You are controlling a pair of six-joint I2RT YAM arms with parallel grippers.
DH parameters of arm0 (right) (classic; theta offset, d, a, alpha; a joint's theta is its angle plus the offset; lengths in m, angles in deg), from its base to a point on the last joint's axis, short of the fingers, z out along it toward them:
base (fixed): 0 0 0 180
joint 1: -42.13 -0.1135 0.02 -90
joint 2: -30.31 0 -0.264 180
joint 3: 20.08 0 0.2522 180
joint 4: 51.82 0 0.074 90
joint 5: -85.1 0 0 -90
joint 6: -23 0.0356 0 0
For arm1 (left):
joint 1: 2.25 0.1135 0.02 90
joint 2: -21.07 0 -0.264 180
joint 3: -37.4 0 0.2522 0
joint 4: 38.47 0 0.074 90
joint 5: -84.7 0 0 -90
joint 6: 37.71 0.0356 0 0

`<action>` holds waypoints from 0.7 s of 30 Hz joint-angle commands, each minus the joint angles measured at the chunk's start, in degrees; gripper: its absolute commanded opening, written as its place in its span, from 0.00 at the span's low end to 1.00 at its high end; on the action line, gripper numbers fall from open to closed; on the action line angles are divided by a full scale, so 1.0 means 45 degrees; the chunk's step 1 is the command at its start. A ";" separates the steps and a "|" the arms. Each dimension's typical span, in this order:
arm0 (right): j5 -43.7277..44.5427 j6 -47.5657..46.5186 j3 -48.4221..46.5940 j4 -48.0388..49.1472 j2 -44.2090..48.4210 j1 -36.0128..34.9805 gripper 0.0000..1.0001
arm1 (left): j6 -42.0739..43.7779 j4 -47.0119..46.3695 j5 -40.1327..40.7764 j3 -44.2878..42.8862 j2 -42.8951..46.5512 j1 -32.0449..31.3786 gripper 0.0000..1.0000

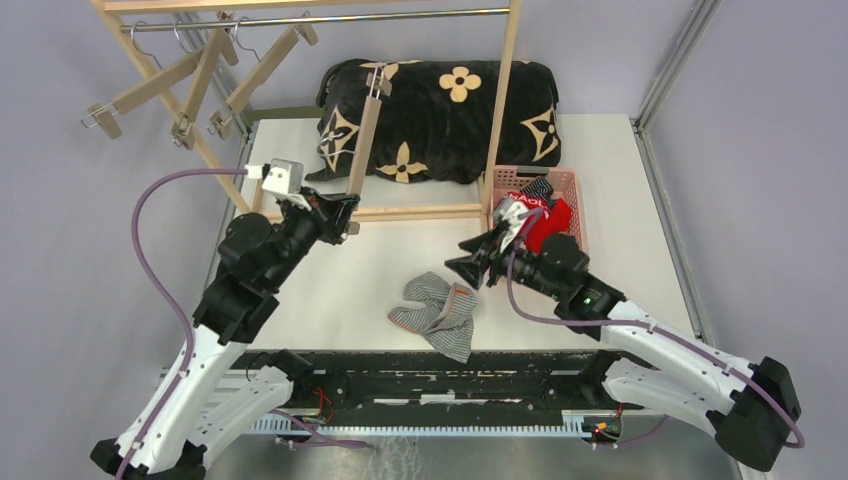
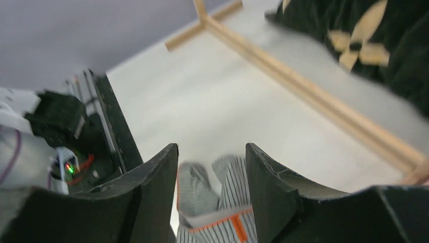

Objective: Remove the underwear clipped to the hanger

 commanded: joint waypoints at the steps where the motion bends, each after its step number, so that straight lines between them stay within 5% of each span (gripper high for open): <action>1: 0.3412 -0.1176 0.0765 -0.1872 -0.0382 -0.1270 0.60 | 0.0957 0.2125 0.1853 -0.0727 -0.1165 0.0015 0.03; 5: 0.4946 -0.0891 0.0852 -0.2035 -0.1634 -0.1731 0.60 | 0.0902 0.1950 0.1959 -0.0816 -0.1633 0.0021 0.03; 19: 0.4923 0.0808 0.1317 0.0197 -0.6676 -0.3764 0.66 | 0.1017 0.1881 0.2492 -0.1109 -0.1891 0.0027 0.03; 21: 0.4887 0.1037 0.1454 0.0574 -0.7270 -0.4070 0.55 | 0.1099 0.1966 0.2561 -0.1294 -0.2036 0.0012 0.03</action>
